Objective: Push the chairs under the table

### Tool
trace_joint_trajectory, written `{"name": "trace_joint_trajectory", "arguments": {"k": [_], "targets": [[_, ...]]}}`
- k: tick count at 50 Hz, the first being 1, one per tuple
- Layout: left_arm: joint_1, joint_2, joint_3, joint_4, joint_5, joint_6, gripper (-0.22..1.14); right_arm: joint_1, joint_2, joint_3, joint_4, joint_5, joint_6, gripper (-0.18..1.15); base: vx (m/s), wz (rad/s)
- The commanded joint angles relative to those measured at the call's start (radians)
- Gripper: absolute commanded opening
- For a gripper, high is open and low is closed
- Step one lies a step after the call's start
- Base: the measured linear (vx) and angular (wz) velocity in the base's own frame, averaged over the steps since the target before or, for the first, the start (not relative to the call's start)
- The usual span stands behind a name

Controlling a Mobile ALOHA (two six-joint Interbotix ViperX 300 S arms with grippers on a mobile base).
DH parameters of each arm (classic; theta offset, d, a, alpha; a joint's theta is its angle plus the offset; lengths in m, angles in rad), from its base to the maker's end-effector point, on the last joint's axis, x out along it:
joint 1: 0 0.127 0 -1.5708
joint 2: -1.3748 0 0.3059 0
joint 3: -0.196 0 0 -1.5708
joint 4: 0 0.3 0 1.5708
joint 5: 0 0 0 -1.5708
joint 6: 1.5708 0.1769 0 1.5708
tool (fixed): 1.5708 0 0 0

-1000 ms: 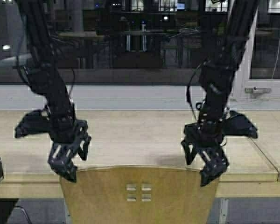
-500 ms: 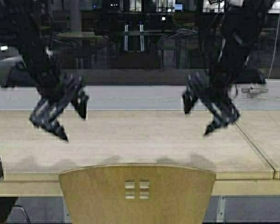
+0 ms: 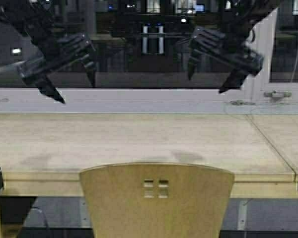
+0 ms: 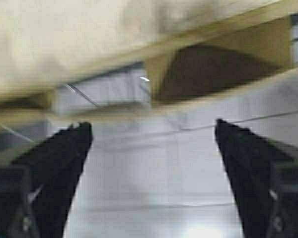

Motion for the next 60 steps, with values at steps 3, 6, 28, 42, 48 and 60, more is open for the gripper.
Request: {"name": "trace_joint_trajectory", "arguments": {"k": [3,6,28,42,48,60], "targets": [[0.025,-0.058,-0.026,0.046,0.058,0.17,1.02,0.003,-0.084,0.044,-0.115,0.034,-0.057,1.04,-0.16,0.21],[0.025,-0.063,-0.043,0.038,0.084,0.176,1.02,0.003,-0.092,0.048,-0.106,0.018,-0.054,1.04,-0.15,0.24],[0.026,-0.074,-0.063,0.1,0.149,0.193,1.02,0.002,-0.094,0.009,-0.098,0.044,-0.14,1.04,-0.18,0.22],[0.026,-0.069,-0.094,0.098,0.146,0.183,1.02,0.005,-0.08,-0.005,-0.078,0.038,-0.123,1.04,-0.2,0.19],[0.026,-0.055,-0.124,0.084,0.143,0.183,1.02,0.012,-0.114,-0.008,-0.054,0.035,-0.132,1.04,-0.23,0.37],[0.026,-0.069,-0.13,0.089,0.141,0.192,1.02,0.009,-0.137,0.002,-0.06,0.035,-0.135,1.04,-0.29,0.42]]}}
